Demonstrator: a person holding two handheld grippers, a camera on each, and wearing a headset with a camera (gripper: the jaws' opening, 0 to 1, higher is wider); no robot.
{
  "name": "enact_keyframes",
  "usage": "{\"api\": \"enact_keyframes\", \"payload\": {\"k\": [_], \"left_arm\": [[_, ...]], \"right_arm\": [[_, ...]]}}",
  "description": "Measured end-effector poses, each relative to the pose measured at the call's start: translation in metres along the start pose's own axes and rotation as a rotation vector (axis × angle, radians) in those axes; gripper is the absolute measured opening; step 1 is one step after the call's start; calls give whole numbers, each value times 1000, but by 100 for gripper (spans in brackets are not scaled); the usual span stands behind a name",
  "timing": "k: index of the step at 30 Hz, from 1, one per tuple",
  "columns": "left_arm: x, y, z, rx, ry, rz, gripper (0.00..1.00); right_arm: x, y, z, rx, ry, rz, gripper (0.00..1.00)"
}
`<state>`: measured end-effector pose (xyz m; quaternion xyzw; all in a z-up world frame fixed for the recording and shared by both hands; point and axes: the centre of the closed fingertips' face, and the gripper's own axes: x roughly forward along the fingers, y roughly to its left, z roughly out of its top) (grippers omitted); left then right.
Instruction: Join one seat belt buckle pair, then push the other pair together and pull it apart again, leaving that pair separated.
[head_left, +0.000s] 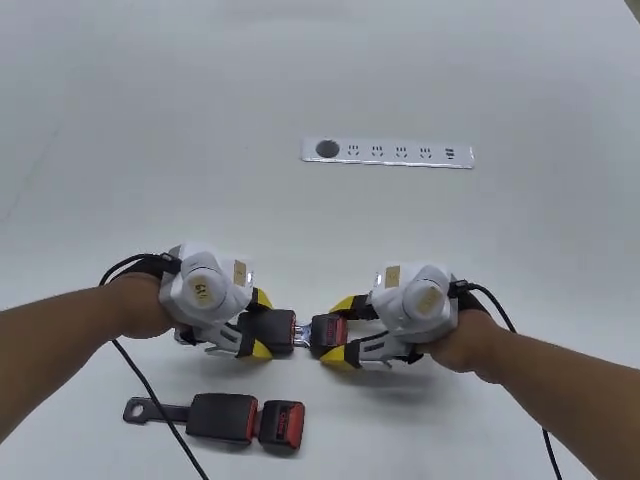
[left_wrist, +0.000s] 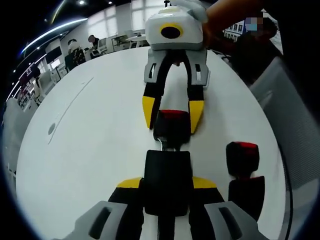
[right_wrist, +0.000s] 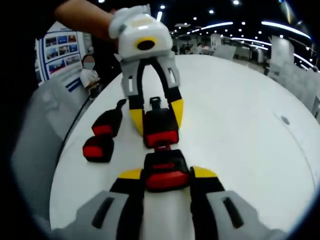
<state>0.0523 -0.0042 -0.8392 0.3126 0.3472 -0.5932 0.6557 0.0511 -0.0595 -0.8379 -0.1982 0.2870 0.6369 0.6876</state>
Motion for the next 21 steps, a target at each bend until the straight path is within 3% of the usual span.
{"api": "enact_keyframes", "payload": {"k": [6, 21], "left_arm": [[1, -1, 0, 9, 3, -6, 35], [1, 0, 0, 27, 22, -16, 35]], "right_arm": [[11, 3, 8, 1, 3, -5, 35], [15, 3, 12, 2, 25, -40, 35]]}}
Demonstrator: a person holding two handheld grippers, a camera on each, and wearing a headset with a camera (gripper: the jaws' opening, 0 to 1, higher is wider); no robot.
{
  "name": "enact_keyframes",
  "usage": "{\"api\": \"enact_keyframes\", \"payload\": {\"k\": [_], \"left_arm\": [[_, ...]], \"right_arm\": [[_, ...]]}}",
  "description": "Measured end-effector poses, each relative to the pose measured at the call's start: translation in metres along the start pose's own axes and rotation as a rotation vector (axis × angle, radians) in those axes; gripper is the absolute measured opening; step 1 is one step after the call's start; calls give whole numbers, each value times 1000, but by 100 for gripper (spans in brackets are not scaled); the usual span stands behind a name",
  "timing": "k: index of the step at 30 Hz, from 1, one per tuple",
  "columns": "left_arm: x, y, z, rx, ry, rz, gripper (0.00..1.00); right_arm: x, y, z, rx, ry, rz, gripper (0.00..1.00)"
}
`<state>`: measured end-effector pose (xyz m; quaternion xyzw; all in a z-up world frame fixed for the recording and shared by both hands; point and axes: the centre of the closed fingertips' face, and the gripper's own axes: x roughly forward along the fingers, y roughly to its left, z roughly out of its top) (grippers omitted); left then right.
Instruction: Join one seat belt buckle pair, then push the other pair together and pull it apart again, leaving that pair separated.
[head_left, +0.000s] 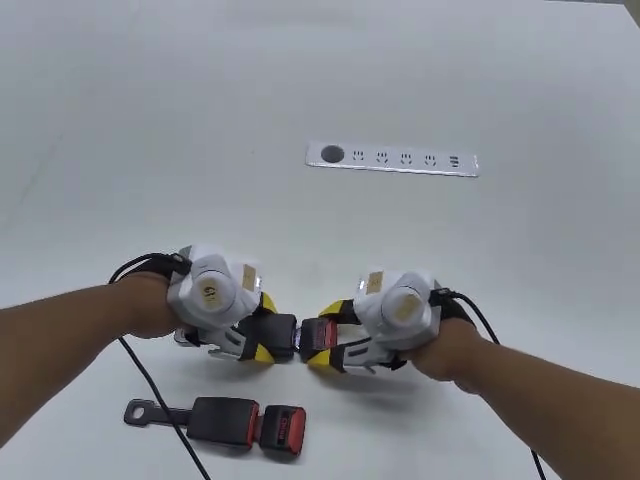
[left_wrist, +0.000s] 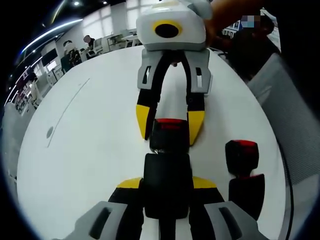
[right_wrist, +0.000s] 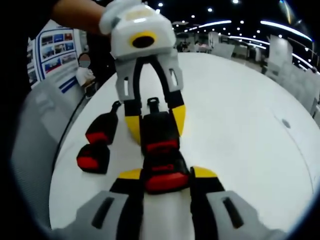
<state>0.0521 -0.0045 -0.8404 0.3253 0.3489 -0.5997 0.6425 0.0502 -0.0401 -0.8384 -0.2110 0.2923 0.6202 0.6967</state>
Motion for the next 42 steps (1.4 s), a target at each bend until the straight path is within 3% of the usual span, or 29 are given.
{"api": "enact_keyframes", "payload": {"k": [24, 29, 42], "left_arm": [[1, 1, 2, 28, 17, -22, 36], [1, 1, 2, 18, 14, -18, 36], [1, 0, 2, 12, 6, -21, 36]], "right_arm": [[-1, -2, -2, -52, 55, -16, 36], [-9, -2, -9, -42, 53, -35, 36], [-20, -3, -17, -58, 50, -25, 36]]}}
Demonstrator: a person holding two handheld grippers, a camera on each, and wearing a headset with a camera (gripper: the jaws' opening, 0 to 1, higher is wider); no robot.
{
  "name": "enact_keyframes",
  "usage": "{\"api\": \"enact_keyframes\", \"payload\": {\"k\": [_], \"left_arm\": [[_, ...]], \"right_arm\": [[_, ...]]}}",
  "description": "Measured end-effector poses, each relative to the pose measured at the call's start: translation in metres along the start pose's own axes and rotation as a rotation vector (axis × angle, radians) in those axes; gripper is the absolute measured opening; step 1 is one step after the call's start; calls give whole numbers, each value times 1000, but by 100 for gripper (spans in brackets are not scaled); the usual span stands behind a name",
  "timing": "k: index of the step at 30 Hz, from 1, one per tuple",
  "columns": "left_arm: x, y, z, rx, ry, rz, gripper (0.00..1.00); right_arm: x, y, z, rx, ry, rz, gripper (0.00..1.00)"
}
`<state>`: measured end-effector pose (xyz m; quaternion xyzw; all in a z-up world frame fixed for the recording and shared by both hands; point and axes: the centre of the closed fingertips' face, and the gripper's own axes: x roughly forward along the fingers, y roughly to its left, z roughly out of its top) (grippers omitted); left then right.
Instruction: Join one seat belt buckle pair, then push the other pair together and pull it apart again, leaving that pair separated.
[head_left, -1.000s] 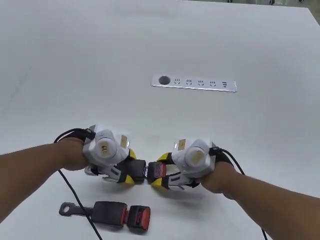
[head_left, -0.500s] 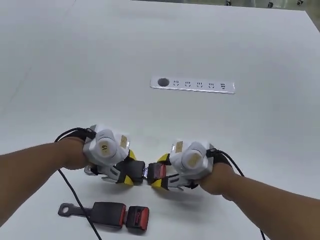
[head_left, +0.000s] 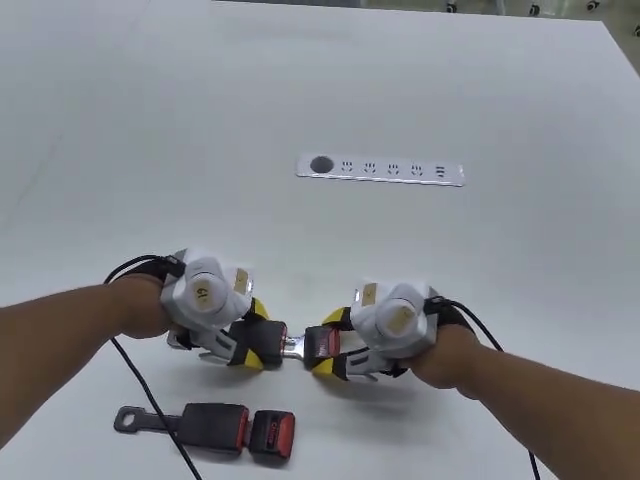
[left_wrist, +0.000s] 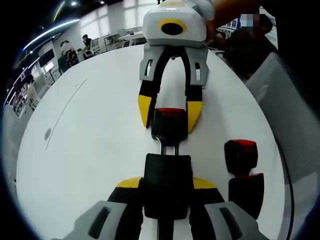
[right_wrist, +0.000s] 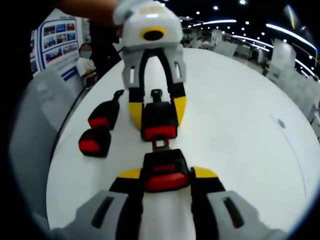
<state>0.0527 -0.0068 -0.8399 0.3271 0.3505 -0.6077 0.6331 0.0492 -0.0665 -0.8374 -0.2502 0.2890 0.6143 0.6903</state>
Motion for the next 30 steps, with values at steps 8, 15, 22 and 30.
{"api": "enact_keyframes", "payload": {"k": [8, 15, 22, 30], "left_arm": [[0, -1, 0, -12, -9, 2, 36], [0, 0, 0, -23, -13, 2, 37], [0, -1, 0, -34, -13, 4, 37], [0, 0, -1, -47, -13, 5, 37]], "right_arm": [[-15, 3, -13, 22, -7, -10, 37], [-29, 4, -26, 26, -14, -21, 37], [-45, 0, -43, 40, -18, -37, 37], [-60, 0, -61, 59, -24, -56, 37]]}}
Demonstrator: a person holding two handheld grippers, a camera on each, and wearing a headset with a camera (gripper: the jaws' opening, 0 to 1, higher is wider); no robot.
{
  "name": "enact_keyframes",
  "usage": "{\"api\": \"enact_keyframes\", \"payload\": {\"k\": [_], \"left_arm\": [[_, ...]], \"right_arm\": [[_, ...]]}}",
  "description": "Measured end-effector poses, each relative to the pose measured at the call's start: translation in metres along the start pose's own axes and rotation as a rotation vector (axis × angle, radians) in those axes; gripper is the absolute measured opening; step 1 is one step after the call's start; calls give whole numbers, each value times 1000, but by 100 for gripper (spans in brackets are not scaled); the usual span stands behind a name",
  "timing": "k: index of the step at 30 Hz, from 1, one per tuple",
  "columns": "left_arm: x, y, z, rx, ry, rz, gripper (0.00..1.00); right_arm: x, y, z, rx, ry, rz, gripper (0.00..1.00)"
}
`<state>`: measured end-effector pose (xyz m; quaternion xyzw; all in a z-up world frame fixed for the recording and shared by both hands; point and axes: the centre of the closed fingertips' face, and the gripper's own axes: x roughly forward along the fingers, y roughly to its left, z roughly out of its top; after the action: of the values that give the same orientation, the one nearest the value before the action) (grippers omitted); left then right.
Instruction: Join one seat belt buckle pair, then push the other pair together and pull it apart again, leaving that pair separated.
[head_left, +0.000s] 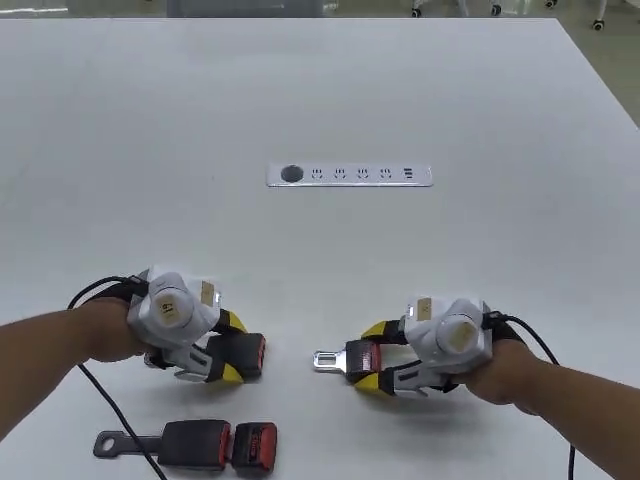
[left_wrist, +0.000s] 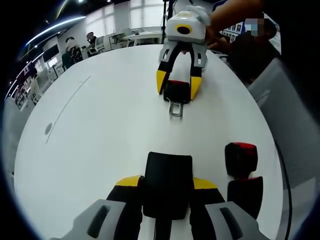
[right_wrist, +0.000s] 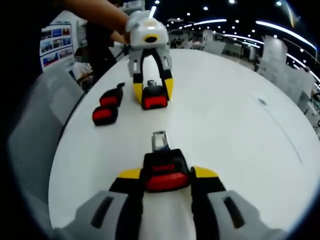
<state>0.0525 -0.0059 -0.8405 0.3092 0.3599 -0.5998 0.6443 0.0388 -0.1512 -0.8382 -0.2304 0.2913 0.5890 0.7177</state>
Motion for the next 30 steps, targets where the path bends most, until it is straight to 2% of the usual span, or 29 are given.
{"api": "enact_keyframes", "payload": {"k": [11, 14, 18, 21, 23, 25, 26, 28, 30], "left_arm": [[0, 0, -1, 3, 4, -1, 37], [0, -1, 1, 27, 3, 0, 37], [-1, -1, 1, 16, 0, 4, 37], [-1, -2, 4, 22, 18, 10, 37], [0, -2, 6, 26, 35, 20, 38], [0, 0, 8, 11, 46, 40, 45], [-1, -2, 9, 11, 45, 34, 51], [-3, -2, 14, 9, 23, 39, 61], [-8, 5, 20, -33, -9, 88, 62]], "right_arm": [[-18, -5, -17, 17, 7, -30, 37], [-21, -7, -21, 25, 13, -37, 37], [-21, -7, -22, 31, 21, -42, 38], [-20, -8, -21, 32, 34, -45, 38], [-21, -8, -23, 15, 64, -63, 40], [-23, -8, -19, -70, 61, -86, 42], [-23, -2, -18, -85, 63, -73, 44], [-25, -2, -15, -82, 58, -95, 49], [-30, -10, -11, -51, 41, -158, 55]]}}
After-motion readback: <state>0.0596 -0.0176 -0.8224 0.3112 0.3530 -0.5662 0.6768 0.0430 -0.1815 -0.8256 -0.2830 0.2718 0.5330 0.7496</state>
